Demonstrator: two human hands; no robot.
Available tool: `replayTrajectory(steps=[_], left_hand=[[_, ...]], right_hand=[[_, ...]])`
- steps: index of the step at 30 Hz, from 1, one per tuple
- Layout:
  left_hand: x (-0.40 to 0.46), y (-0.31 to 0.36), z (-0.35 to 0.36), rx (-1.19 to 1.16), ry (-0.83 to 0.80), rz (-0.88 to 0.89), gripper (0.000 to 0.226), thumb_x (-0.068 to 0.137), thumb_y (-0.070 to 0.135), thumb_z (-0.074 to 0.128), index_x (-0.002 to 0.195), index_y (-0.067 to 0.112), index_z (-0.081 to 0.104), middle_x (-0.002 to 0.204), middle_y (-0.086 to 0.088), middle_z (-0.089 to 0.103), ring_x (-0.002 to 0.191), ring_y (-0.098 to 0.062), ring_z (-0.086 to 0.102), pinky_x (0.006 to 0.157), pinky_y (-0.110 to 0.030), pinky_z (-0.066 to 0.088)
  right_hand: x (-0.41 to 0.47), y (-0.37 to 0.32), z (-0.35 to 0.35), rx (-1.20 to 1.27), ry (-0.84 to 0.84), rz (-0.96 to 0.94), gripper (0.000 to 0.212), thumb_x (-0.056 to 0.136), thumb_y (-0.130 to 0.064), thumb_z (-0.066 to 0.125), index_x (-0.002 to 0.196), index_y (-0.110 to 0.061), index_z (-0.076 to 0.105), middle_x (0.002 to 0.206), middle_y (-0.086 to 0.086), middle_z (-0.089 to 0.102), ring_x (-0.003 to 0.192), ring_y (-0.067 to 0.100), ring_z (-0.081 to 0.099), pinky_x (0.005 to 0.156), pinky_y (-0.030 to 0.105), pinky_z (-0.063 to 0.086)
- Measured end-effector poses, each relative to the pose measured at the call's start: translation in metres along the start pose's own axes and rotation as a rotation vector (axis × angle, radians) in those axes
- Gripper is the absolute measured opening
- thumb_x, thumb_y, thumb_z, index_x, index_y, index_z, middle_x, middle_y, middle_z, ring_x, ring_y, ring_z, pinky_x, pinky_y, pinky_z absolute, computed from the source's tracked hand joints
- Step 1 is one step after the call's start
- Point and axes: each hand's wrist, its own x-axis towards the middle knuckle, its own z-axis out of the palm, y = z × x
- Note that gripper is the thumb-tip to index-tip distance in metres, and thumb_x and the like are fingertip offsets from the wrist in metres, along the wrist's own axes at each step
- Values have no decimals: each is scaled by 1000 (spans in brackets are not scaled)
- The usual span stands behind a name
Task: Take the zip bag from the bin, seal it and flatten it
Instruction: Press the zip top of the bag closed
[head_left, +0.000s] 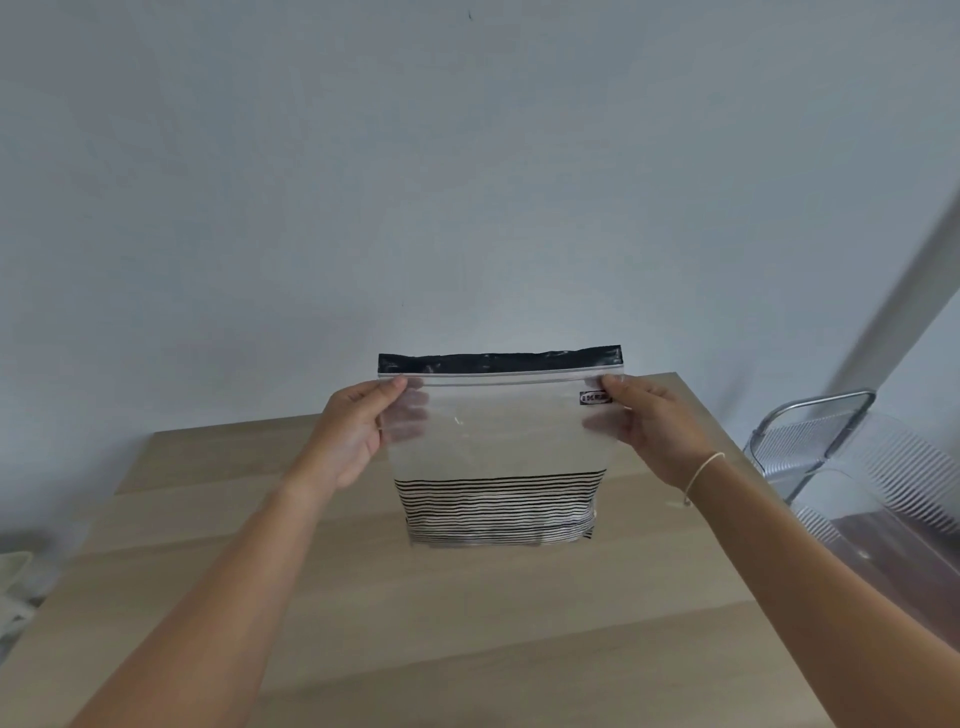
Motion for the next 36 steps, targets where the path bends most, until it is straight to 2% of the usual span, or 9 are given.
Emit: replayTrajectory(steps=[4, 9, 14, 18, 21, 26, 30, 33, 36], left_hand=[[-2, -2, -5, -4, 73, -10, 21, 67, 20, 70, 82, 5, 70, 68, -6, 74, 62, -17, 70, 54, -28, 58], [-3, -6, -6, -73, 49, -49, 14, 82, 11, 59, 84, 2, 69, 68, -7, 75, 63, -17, 71, 57, -28, 58], [-3, -7, -9, -67, 57, -58, 19, 85, 9, 55, 80, 4, 72, 69, -9, 75, 66, -19, 72, 60, -29, 59], [-3, -6, -8, -16, 81, -30, 19, 85, 10, 57, 77, 7, 74, 67, -6, 75, 65, -17, 71, 60, -29, 59], [-2, -9, -1, 64, 118, 19, 18, 89, 8, 53, 79, 6, 68, 62, 0, 72, 60, -13, 69, 59, -27, 59], [-5, -11, 13, 32, 175, 64, 20, 91, 8, 50, 78, 7, 65, 57, 5, 69, 54, -8, 63, 56, -24, 59], [-5, -10, 14, -60, 120, 37, 17, 91, 9, 50, 83, 6, 64, 59, 4, 69, 57, -7, 64, 56, -26, 59], [-5, -12, 8, -69, 20, -32, 14, 80, 17, 60, 87, 6, 66, 65, 0, 73, 61, -10, 68, 61, -27, 60], [-9, -19, 7, -9, -41, -107, 11, 74, 10, 63, 80, 5, 71, 65, -4, 74, 59, -11, 69, 57, -24, 58]], right_hand=[[-3, -1, 0, 85, 53, -23, 14, 81, -12, 59, 68, -12, 56, 62, 0, 68, 53, 11, 66, 59, 22, 57], [-5, -4, -2, 47, 68, -41, 13, 87, -15, 53, 74, -13, 55, 81, 12, 56, 52, 14, 65, 64, 25, 54], [-7, -8, -3, 10, 77, -78, 17, 85, -13, 55, 69, -15, 53, 78, 8, 58, 53, 15, 66, 71, 30, 51], [-8, -9, -1, 6, 100, -128, 19, 85, -7, 54, 67, -14, 53, 72, 6, 52, 51, 11, 64, 64, 22, 54], [-9, -7, 3, 29, 125, -142, 19, 86, -7, 53, 68, -13, 52, 68, 5, 50, 49, 8, 61, 64, 24, 50], [-9, -3, 5, 49, 69, -99, 12, 87, -13, 55, 75, -15, 57, 67, -2, 60, 57, 6, 58, 69, 26, 51], [-4, 7, 7, 6, 83, -70, 9, 83, -3, 58, 83, -9, 64, 74, 1, 66, 68, 9, 62, 64, 18, 56], [-1, 9, 4, 41, 109, -74, 11, 82, -5, 59, 75, -9, 66, 64, -3, 69, 65, 10, 64, 62, 19, 56], [2, 9, 0, 18, 93, -83, 16, 82, -6, 60, 70, -14, 68, 60, -6, 70, 62, 5, 65, 62, 17, 56]])
